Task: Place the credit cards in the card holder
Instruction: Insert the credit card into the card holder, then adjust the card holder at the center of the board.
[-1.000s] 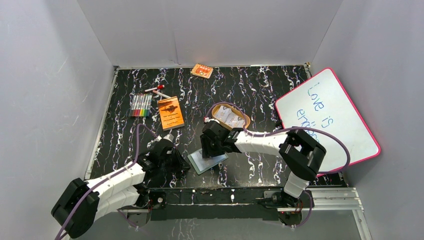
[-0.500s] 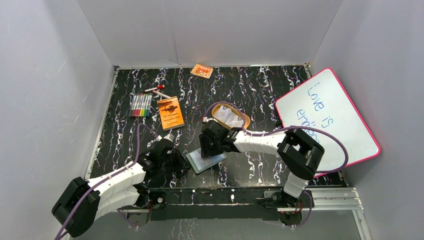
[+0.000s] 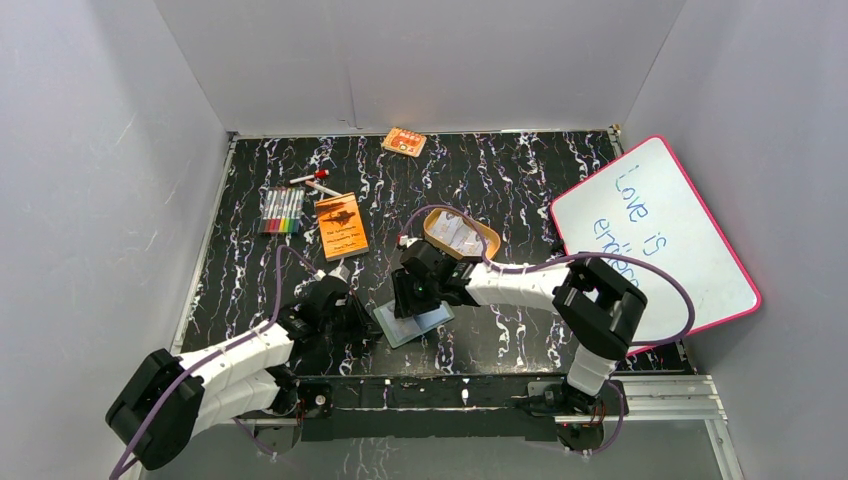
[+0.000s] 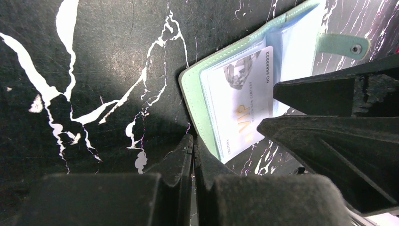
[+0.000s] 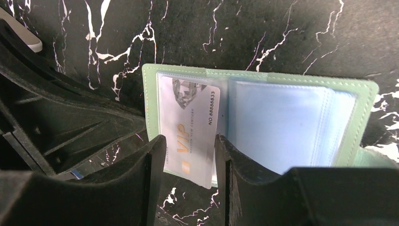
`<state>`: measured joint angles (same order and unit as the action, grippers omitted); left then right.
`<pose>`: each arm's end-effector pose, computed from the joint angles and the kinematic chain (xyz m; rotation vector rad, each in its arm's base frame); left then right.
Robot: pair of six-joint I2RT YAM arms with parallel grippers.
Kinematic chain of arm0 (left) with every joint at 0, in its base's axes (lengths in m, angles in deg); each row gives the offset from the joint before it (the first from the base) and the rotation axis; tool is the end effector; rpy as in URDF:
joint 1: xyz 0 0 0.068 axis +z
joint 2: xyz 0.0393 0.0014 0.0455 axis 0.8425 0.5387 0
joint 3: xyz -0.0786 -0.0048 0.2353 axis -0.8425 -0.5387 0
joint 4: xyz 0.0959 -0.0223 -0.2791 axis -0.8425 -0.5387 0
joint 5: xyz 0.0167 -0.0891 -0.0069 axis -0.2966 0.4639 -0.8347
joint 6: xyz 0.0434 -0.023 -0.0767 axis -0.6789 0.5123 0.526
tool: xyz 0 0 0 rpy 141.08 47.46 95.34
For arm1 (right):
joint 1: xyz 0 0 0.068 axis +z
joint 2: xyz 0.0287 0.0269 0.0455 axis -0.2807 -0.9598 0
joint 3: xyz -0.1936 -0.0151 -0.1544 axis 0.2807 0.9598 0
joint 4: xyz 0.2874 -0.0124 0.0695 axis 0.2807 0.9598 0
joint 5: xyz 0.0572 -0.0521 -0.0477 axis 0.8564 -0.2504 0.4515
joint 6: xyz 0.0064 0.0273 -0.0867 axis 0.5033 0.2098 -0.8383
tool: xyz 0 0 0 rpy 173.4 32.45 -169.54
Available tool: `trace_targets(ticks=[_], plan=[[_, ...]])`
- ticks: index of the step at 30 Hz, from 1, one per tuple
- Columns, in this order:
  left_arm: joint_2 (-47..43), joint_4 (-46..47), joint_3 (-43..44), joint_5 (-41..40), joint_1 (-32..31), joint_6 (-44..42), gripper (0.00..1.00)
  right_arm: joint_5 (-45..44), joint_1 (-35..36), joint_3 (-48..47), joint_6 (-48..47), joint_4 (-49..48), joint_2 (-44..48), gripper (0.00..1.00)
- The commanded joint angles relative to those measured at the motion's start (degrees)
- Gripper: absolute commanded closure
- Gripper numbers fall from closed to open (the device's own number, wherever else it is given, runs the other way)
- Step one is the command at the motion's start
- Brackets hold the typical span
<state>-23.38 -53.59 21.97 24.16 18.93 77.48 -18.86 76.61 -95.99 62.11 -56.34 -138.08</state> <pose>0.1937 -0.1666 0.0653 -0.3699 2.4797 -0.9435 0.2008 0.3553 0.0968 -0.5047 2.5378 0.7523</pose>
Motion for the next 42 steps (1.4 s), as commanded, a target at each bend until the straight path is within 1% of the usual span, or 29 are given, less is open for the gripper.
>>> trace_targets(ticks=[1, 6, 9, 12, 15, 18, 23, 27, 29, 32, 34, 37, 39, 42], plan=[[0.8, -1.5, 1.0, -1.0, -0.2, -1.0, 1.0, 2.0, 0.8, -1.8, -0.9, -2.4, -1.0, 0.5], [0.7, -2.0, 1.2, -1.1, -0.2, -1.0, 1.0, 2.8, 0.9, -1.8, -0.8, -2.5, -1.1, 0.5], [-0.1, -4.3, 2.4, -2.2, -0.3, -1.6, 1.0, 0.2, 0.9, -2.2, -0.7, -0.6, 1.4, 0.49], [-2.0, -8.4, 4.2, -5.0, -0.2, -2.3, 1.0, -3.8, 0.9, -1.8, -0.7, 1.3, 5.2, 0.47], [-3.1, -10.1, 5.7, -6.1, -0.3, -2.7, 1.0, -6.6, 0.7, -0.7, 0.1, 3.2, 9.2, 0.45], [-1.9, -11.3, 8.2, -8.9, -0.2, -4.2, 0.99, -9.5, -0.4, 2.4, 0.9, 4.6, 13.6, 0.45], [3.3, -11.9, 13.2, -9.6, -0.2, -7.1, 1.0, -9.5, -6.4, 8.9, 0.0, 5.1, 18.8, 0.48], [3.3, -13.7, 16.5, -11.0, -0.1, -8.6, 1.0, -7.2, -8.2, 12.8, -2.0, 3.7, 20.2, 0.51], [2.2, -14.2, 17.0, -11.2, -0.1, -9.0, 0.96, -7.0, -8.3, 14.2, -1.8, 2.9, 20.1, 0.51], [0.8, -14.4, 16.8, -10.3, -0.2, -9.3, 0.87, -4.6, -8.7, 16.4, -0.6, -0.3, 19.2, 0.51], [0.0, -13.8, 16.0, -8.9, -0.2, -9.2, 0.81, -4.5, -8.8, 16.9, 0.5, -0.8, 17.9, 0.51], [-0.8, -12.4, 14.7, -7.0, -0.1, -9.0, 0.74, -4.8, -8.8, 18.3, 2.2, -2.2, 17.2, 0.54], [-1.2, -11.6, 14.0, -4.7, -0.1, -9.0, 0.73, -4.8, -8.8, 19.1, 3.3, -3.0, 16.9, 0.57], [-1.3, -11.5, 13.8, -4.0, -0.1, -8.9, 0.73, -4.9, -8.7, 20.1, 5.3, -3.0, 16.9, 0.63]])
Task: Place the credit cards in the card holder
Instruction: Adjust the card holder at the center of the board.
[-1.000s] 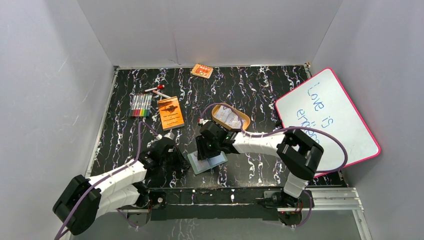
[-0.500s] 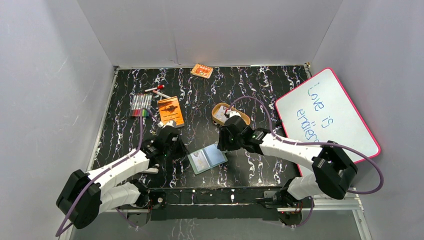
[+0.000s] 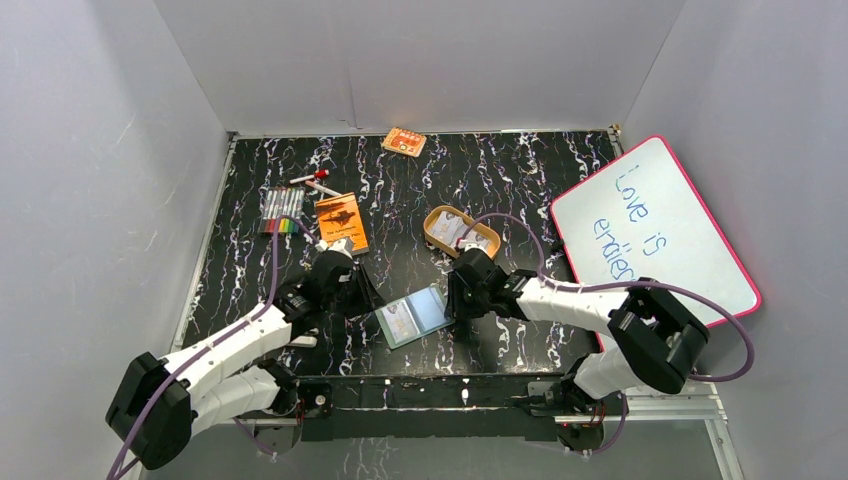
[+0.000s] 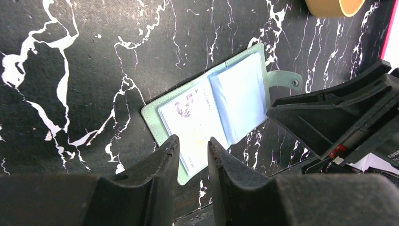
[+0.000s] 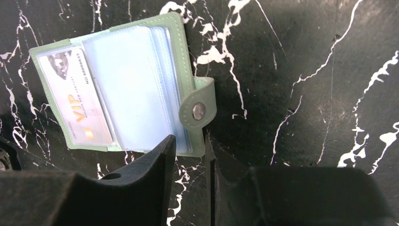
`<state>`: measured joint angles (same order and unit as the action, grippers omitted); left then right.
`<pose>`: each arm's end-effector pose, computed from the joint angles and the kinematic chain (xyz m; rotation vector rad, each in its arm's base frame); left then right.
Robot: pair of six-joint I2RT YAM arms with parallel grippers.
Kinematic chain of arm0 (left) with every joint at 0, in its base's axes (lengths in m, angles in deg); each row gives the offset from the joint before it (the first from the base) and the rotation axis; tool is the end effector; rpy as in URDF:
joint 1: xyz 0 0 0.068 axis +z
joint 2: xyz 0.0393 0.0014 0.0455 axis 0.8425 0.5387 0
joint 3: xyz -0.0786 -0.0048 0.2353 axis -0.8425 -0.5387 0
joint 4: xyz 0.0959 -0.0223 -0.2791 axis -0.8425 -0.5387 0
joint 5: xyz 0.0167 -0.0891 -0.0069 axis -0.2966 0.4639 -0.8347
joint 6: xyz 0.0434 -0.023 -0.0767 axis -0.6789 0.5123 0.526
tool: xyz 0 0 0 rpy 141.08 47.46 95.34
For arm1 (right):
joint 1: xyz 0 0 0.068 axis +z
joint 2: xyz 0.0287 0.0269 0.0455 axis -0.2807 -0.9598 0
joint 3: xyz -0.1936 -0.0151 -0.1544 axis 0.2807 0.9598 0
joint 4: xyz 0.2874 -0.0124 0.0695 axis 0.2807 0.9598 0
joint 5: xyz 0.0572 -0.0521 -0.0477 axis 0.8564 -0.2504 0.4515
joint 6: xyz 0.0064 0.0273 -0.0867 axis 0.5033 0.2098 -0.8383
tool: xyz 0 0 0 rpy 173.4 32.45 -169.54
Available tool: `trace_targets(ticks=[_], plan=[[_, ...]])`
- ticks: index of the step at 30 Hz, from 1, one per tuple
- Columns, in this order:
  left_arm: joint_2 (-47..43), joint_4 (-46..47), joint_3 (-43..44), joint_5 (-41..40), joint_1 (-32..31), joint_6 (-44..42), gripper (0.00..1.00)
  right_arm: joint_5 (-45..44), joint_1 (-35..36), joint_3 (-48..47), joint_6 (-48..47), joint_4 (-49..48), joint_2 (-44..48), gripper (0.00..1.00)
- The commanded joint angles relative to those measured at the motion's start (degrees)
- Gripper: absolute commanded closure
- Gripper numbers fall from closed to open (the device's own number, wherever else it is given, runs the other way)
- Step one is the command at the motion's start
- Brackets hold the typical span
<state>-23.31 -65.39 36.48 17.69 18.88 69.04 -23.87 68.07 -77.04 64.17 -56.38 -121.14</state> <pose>0.2258 -0.1807 0.1370 -0.2368 2.3779 -0.8033 0.2078 0.2548 0.0837 -0.2250 2.5478 0.5947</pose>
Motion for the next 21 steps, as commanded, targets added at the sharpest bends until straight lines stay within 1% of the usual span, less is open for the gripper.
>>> trace_targets(ticks=[1, 5, 9, 15, 16, 18, 21], plan=[[-1.4, 0.2, -0.7, 2.6, -0.1, -0.4, 0.73, 0.5, -0.2, 2.0, 4.1, -3.7, 0.4, 0.64], [-1.6, 1.0, -1.3, 3.4, -0.1, -0.2, 0.73, 2.5, 0.3, 5.2, 8.2, -6.4, 1.6, 0.65], [-1.8, 1.0, -1.4, 3.6, -0.1, -0.3, 0.72, 3.0, 2.3, 7.1, 11.1, -8.2, 2.5, 0.66], [-2.5, -0.3, -0.6, 2.8, -0.1, -1.0, 0.71, 2.7, 7.2, 5.7, 13.3, -10.0, 0.6, 0.65], [-2.7, -0.7, -0.4, 2.5, -0.1, -1.2, 0.7, 1.9, 7.6, 5.0, 13.5, -9.1, 0.8, 0.64], [-3.3, -1.9, 0.3, 2.0, -0.1, -1.5, 0.69, -1.1, 7.7, 3.4, 13.9, -3.0, 3.1, 0.6], [-4.8, -4.0, 1.2, 0.5, -0.1, -2.0, 0.64, -9.5, 6.8, -0.1, 13.3, 5.0, 11.6, 0.52]])
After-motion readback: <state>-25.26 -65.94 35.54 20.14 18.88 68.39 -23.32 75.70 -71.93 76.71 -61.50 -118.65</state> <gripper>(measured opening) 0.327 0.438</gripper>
